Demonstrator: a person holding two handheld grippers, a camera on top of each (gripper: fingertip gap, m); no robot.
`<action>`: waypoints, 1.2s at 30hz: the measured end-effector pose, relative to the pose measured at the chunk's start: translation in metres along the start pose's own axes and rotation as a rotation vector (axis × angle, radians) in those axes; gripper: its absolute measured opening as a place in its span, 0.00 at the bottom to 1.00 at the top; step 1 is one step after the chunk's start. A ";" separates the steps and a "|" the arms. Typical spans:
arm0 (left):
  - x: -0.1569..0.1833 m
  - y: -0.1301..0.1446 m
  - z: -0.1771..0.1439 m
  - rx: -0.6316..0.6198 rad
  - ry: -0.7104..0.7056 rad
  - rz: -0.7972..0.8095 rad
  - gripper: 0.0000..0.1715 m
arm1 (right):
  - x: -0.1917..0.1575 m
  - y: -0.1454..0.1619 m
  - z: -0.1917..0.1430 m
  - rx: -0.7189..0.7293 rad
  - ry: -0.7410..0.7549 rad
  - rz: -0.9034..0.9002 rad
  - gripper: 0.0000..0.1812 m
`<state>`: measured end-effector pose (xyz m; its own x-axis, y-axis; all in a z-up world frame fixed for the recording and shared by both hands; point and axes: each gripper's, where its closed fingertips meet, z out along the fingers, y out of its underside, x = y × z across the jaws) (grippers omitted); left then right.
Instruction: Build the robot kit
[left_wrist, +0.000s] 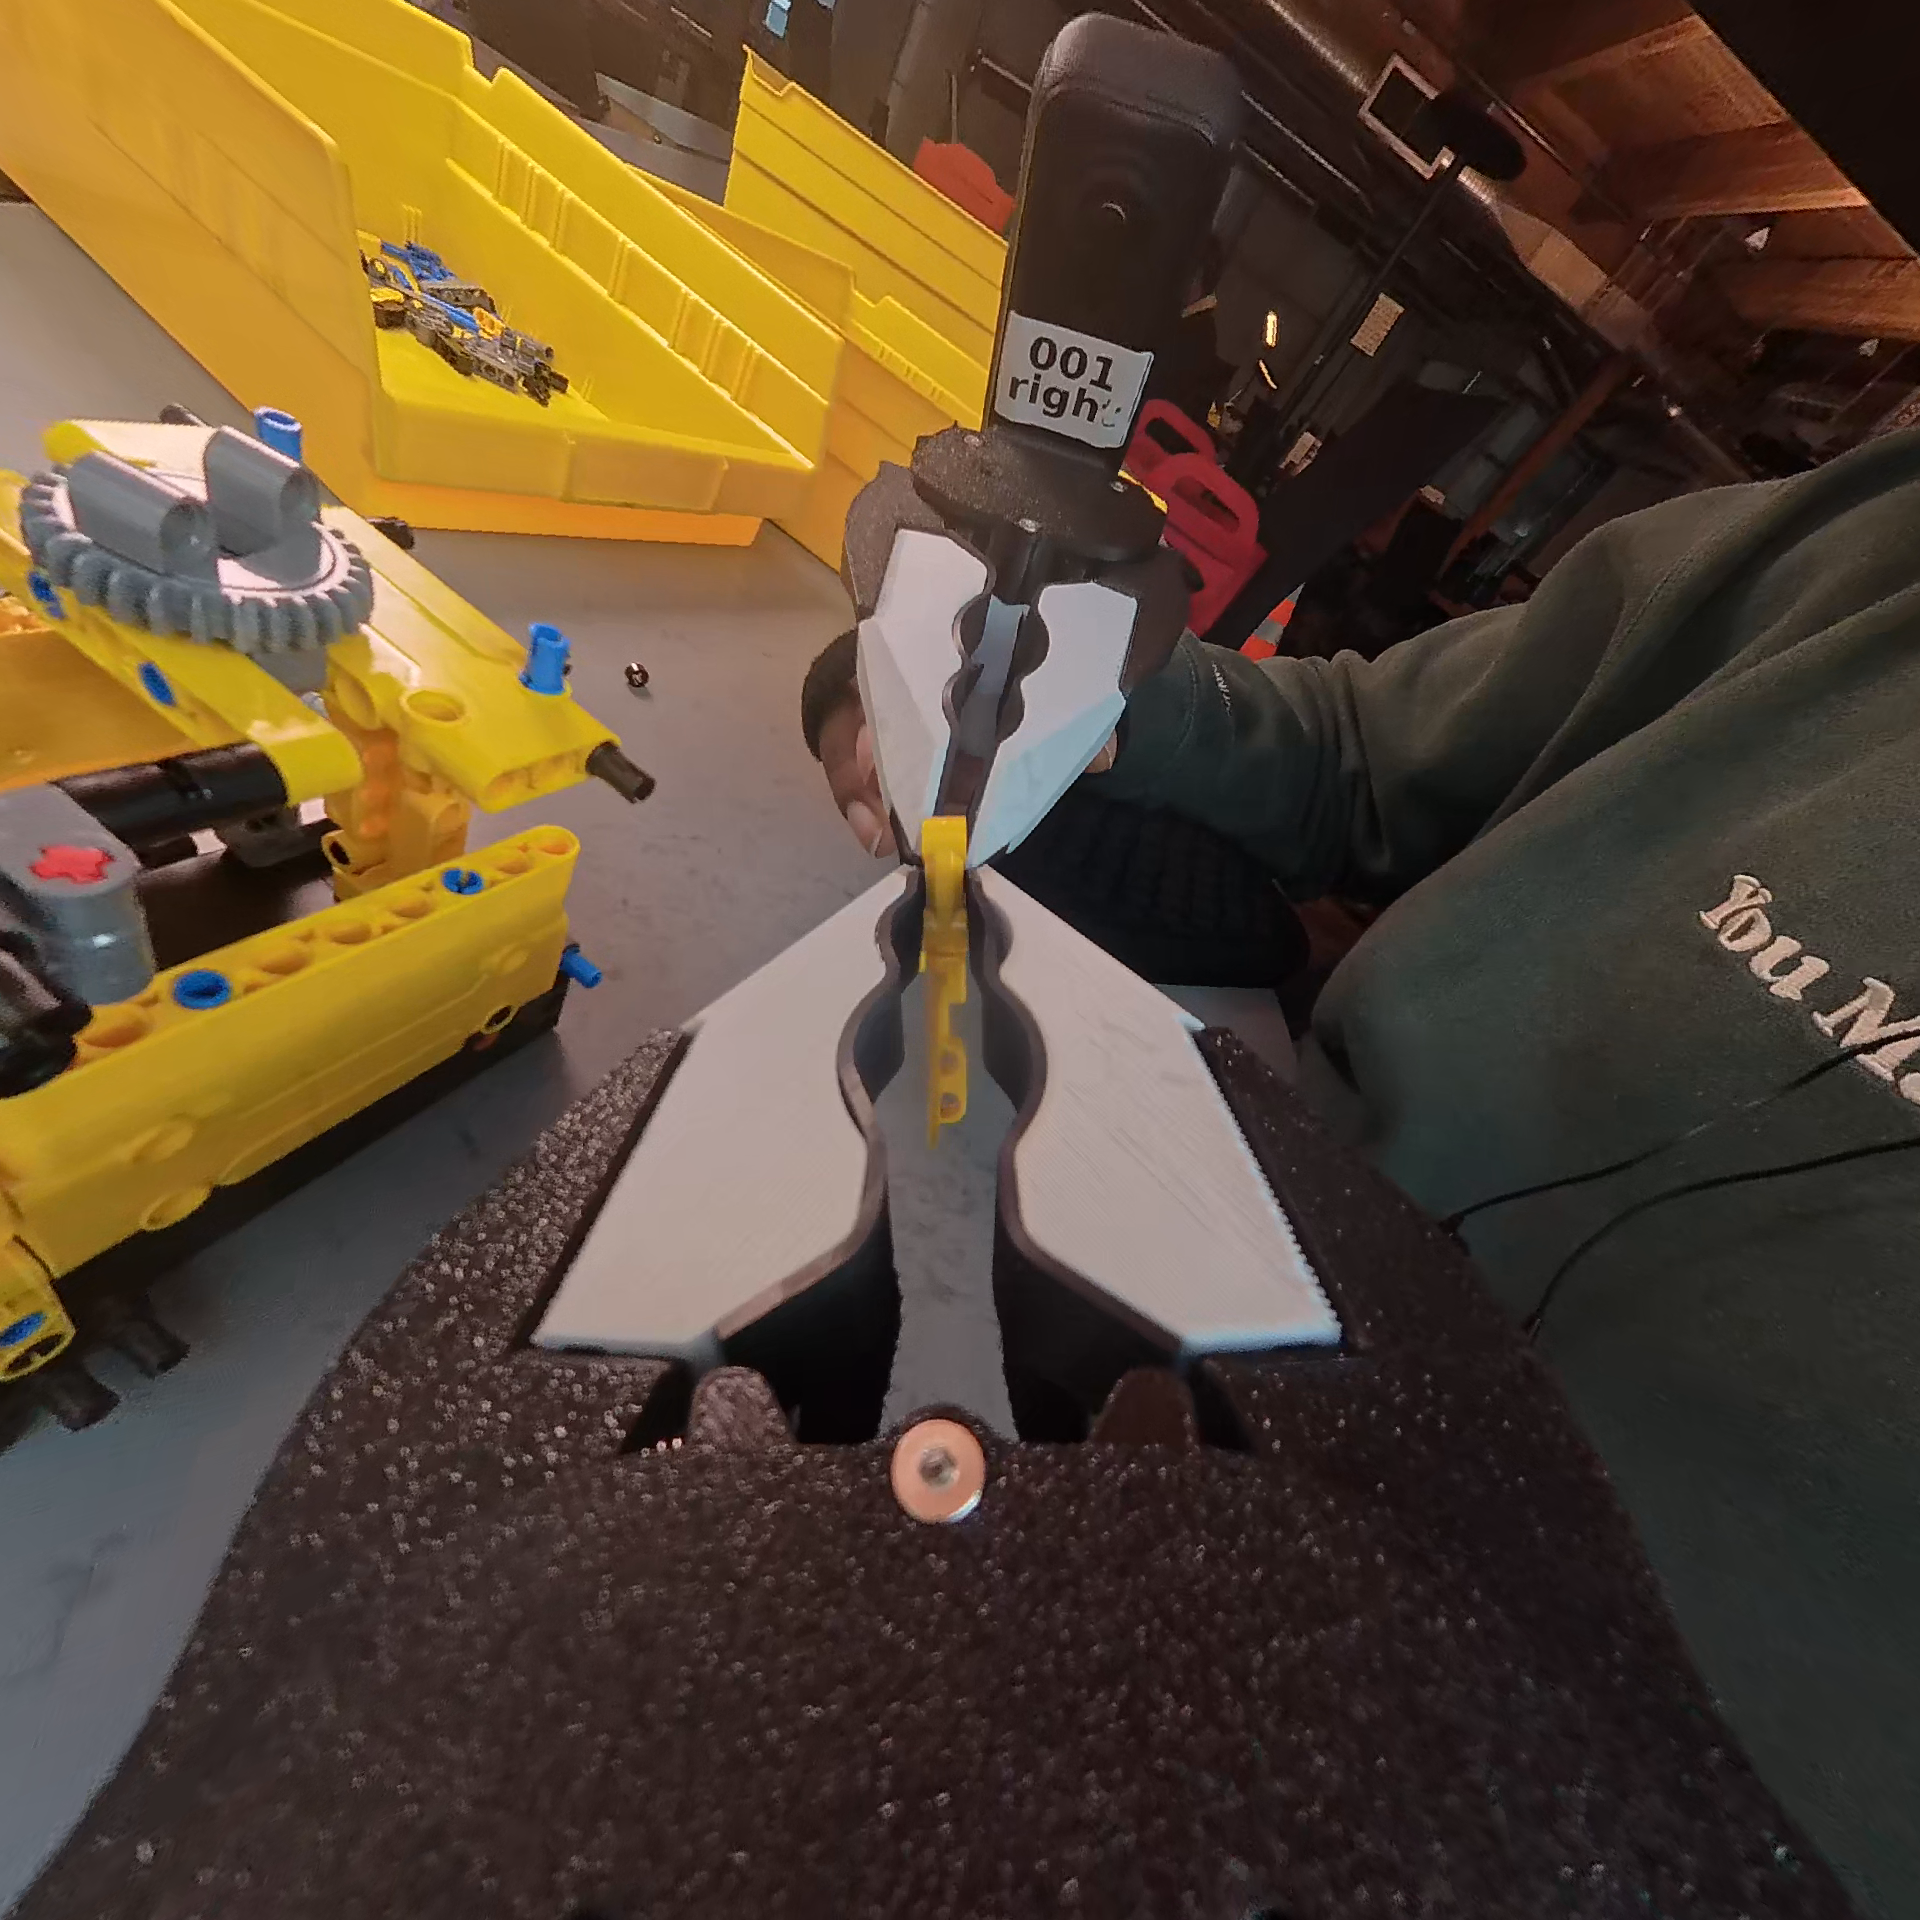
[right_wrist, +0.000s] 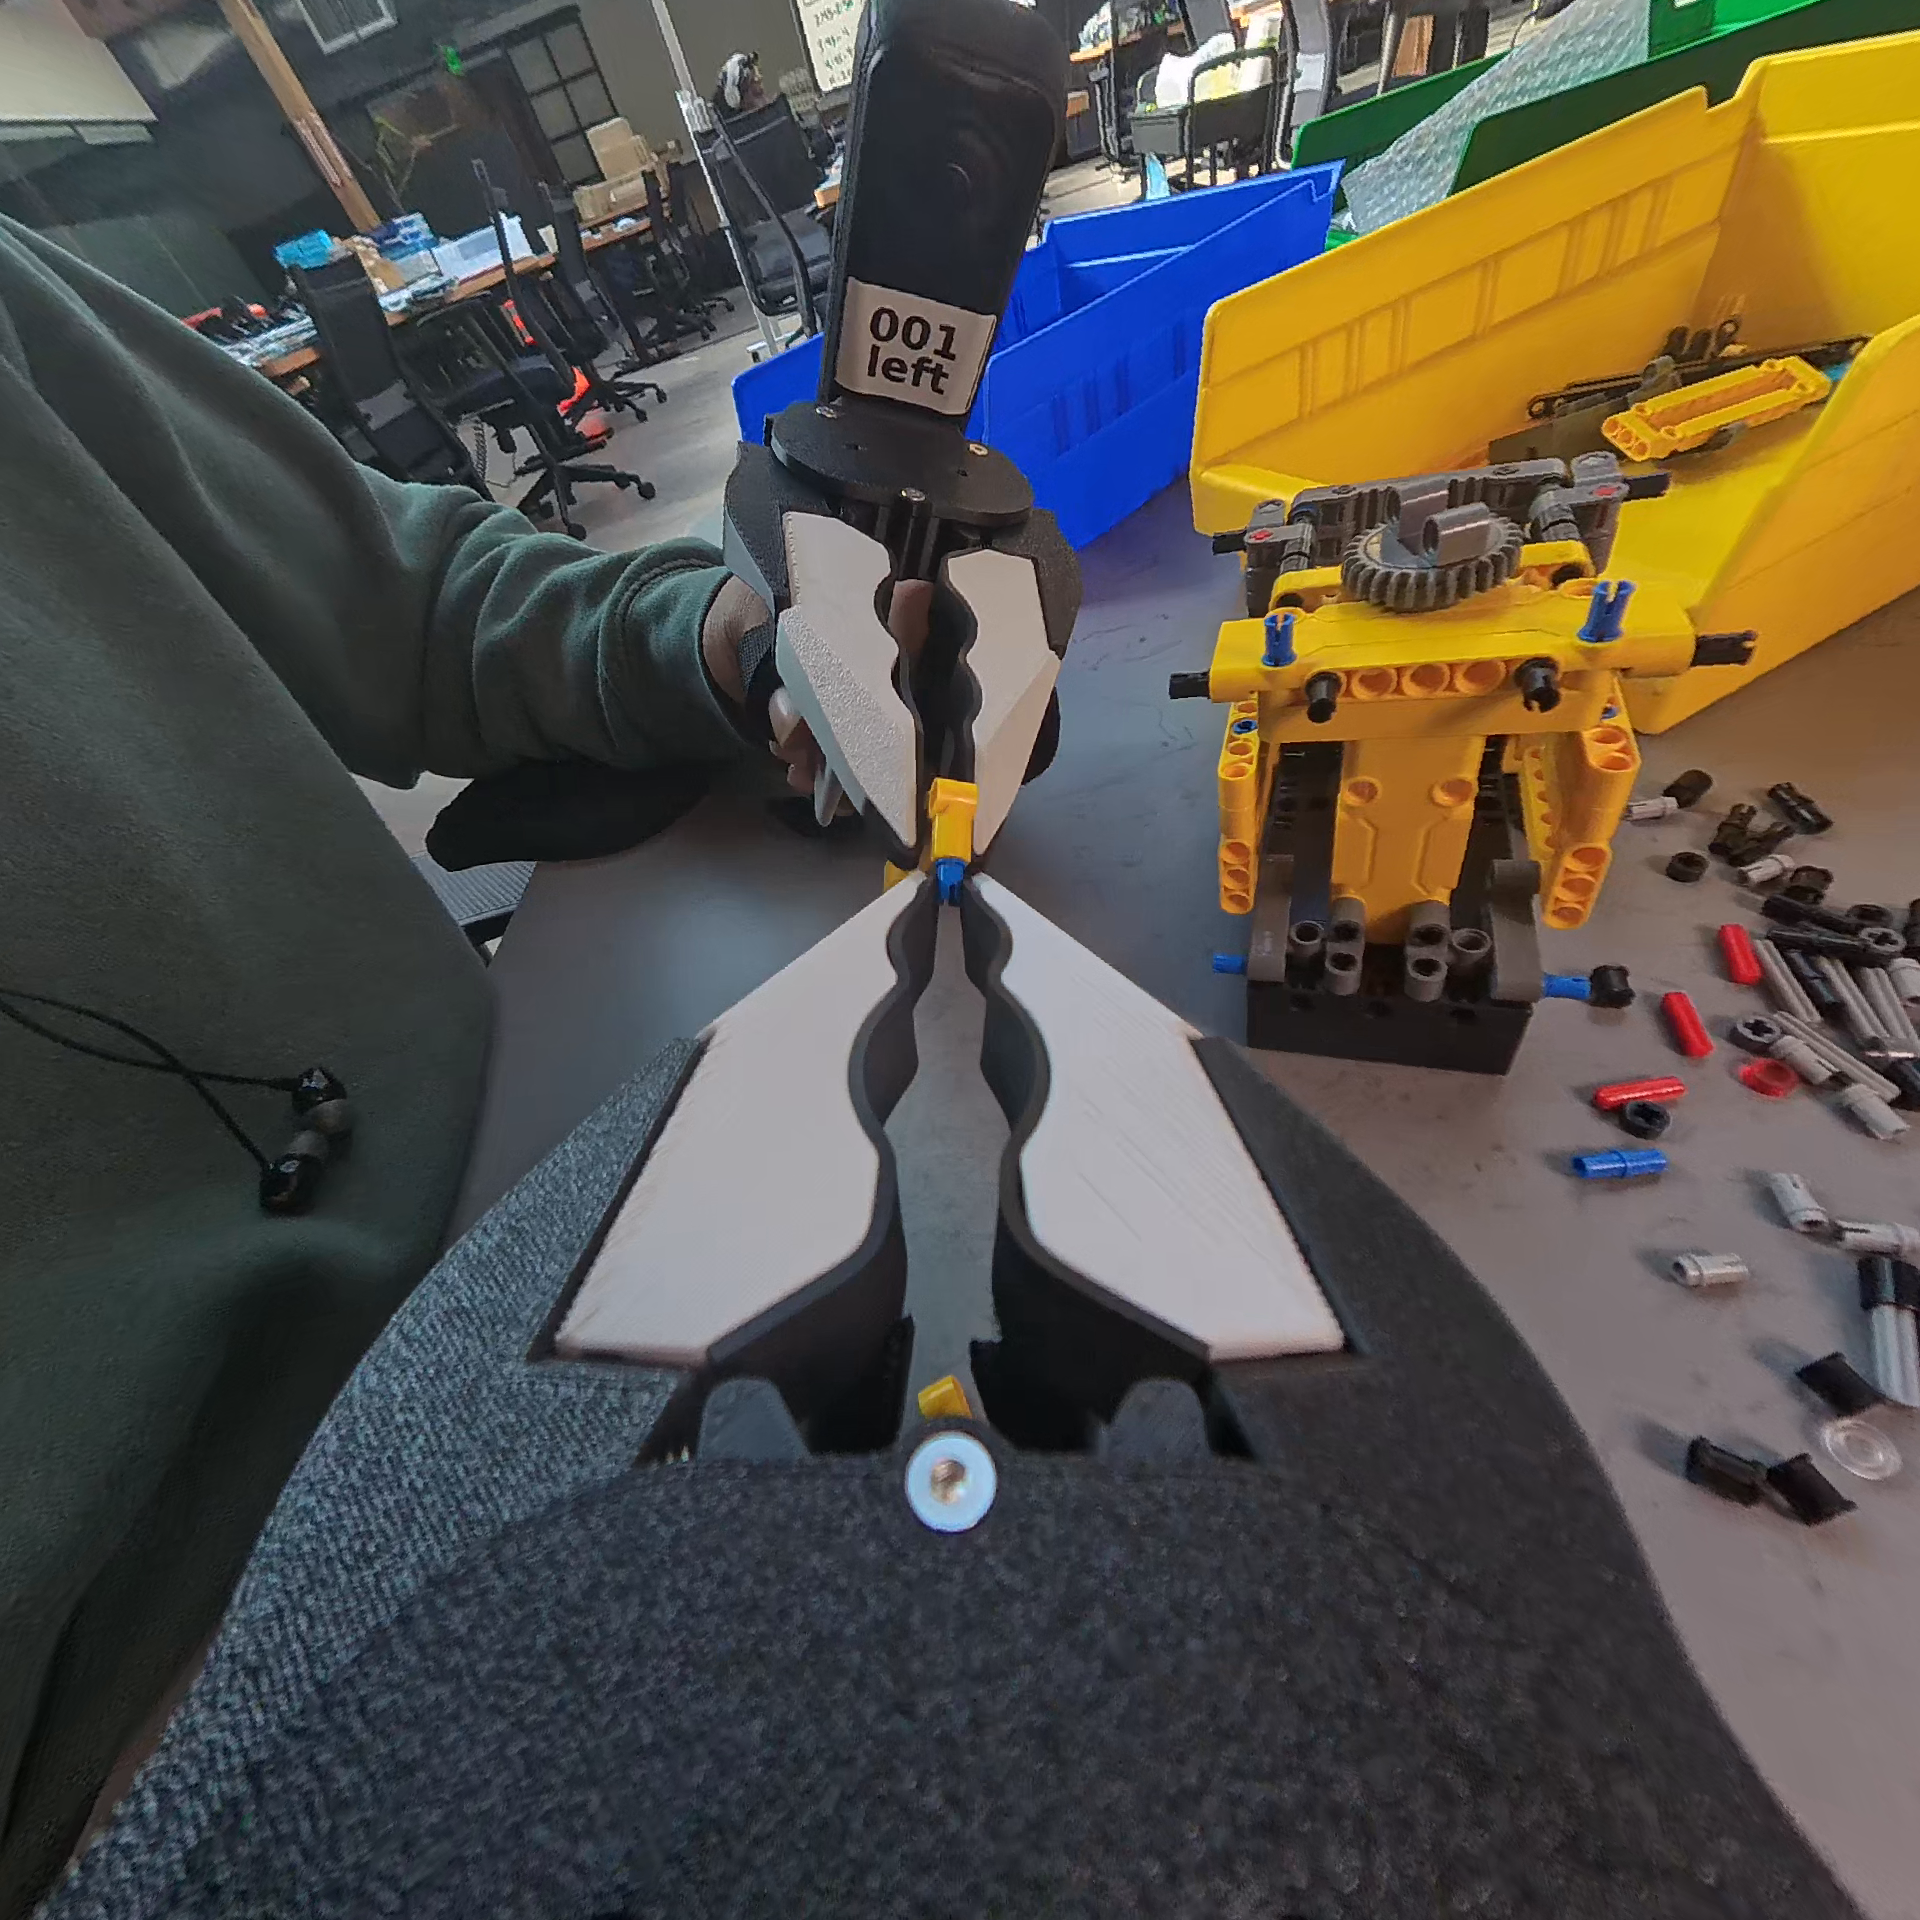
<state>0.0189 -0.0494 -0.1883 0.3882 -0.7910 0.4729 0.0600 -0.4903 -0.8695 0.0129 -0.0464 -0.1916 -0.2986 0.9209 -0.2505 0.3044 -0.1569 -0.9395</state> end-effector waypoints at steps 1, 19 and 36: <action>0.000 0.000 0.000 0.001 -0.003 0.000 0.04 | 0.000 0.000 0.000 -0.001 0.000 0.003 0.02; 0.000 -0.001 -0.003 0.007 -0.005 0.014 0.04 | -0.006 -0.001 0.000 0.020 -0.021 -0.049 0.12; 0.007 0.000 -0.003 0.002 0.018 0.037 0.04 | -0.007 0.000 0.001 0.026 -0.038 -0.034 0.02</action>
<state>0.0190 -0.0556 -0.1849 0.3739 -0.8147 0.4432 0.0476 -0.4603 -0.8865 0.0139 -0.0538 -0.1901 -0.3432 0.9116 -0.2262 0.2701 -0.1349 -0.9533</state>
